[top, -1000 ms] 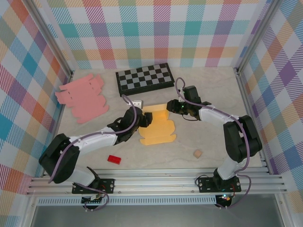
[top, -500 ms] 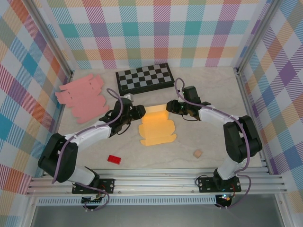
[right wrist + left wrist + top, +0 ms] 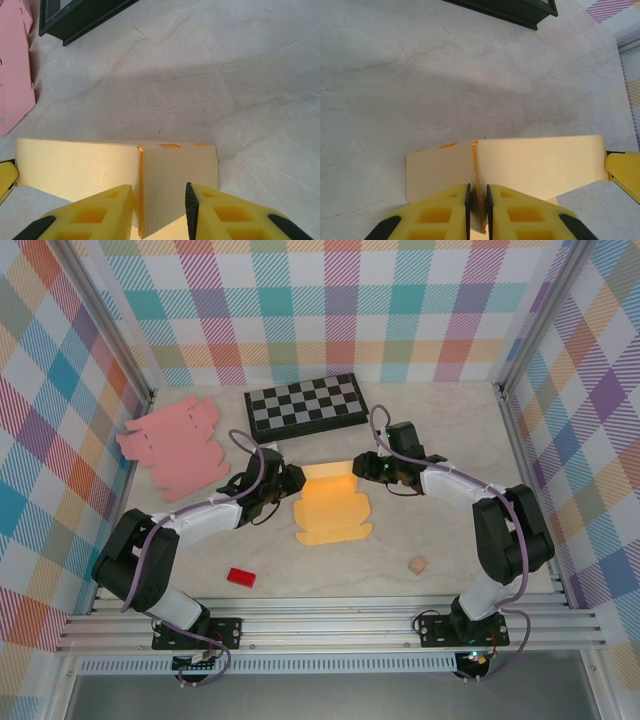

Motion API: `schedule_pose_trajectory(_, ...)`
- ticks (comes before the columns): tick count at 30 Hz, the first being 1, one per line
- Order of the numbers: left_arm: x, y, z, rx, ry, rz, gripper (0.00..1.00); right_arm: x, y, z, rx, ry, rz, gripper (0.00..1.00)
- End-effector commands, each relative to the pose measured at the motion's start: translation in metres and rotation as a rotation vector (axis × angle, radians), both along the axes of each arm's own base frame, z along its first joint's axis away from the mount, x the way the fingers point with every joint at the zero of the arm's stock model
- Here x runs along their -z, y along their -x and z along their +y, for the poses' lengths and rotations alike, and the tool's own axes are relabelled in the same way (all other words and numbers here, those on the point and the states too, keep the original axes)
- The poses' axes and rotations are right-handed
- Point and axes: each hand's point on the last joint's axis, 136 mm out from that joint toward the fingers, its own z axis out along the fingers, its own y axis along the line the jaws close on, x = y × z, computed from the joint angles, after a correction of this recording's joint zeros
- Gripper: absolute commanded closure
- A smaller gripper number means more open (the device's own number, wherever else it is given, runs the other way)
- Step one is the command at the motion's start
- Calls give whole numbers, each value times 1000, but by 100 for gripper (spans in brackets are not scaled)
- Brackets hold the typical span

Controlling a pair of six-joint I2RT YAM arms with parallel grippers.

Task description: Fold the paper box

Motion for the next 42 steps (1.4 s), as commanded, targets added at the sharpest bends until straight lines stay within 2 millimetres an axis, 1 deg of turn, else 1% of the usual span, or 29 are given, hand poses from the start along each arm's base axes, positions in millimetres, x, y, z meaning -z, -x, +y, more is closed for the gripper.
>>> schedule_pose_trajectory(1,20,6,5,-7,-39,48,83,7,6,-8,18,53,32,65)
schedule_pose_trajectory(2,18,5,6,-7,-46,46,82,7,6,-8,21,56,32,65)
schedule_pose_trajectory(3,15,5,8,-10,-60,46,78,7,5,-9,26,59,33,65)
schedule_pose_trajectory(5,6,5,11,-14,-80,39,75,8,5,-9,31,62,37,65)
schedule_pose_trajectory(6,2,8,14,-14,-95,41,72,8,5,-10,35,65,38,65)
schedule_pose_trajectory(7,-2,10,17,-19,-108,45,64,8,5,-9,37,67,37,65)
schedule_pose_trajectory(9,-8,18,28,-40,-142,69,59,9,6,-10,47,73,42,65)
schedule_pose_trajectory(10,-7,25,34,-51,-161,93,57,9,6,-10,49,77,43,65)
schedule_pose_trajectory(11,-7,31,39,-58,-166,104,56,10,6,-11,54,79,46,65)
schedule_pose_trajectory(13,-4,49,44,-50,-146,130,56,10,6,-11,62,81,48,65)
schedule_pose_trajectory(16,11,78,45,-23,-92,178,55,10,5,-12,74,85,50,65)
schedule_pose_trajectory(19,28,107,37,4,-35,211,49,10,4,-14,92,97,55,65)
schedule_pose_trajectory(22,46,123,30,18,-3,232,43,12,3,-16,108,104,65,65)
schedule_pose_trajectory(26,58,122,26,-10,62,238,42,12,3,-15,115,101,69,65)
schedule_pose_trajectory(29,60,118,21,-6,62,232,42,12,4,-15,112,100,72,65)
schedule_pose_trajectory(32,57,105,18,-12,37,188,42,11,4,-15,111,105,67,65)
schedule_pose_trajectory(34,52,94,12,-7,21,160,43,10,5,-15,110,106,68,65)
schedule_pose_trajectory(36,52,85,6,2,5,150,44,10,5,-16,109,105,68,65)
schedule_pose_trajectory(38,54,78,1,10,-9,148,48,10,6,-15,105,106,67,65)
schedule_pose_trajectory(42,65,68,-12,30,-14,170,63,9,7,-16,104,104,68,65)
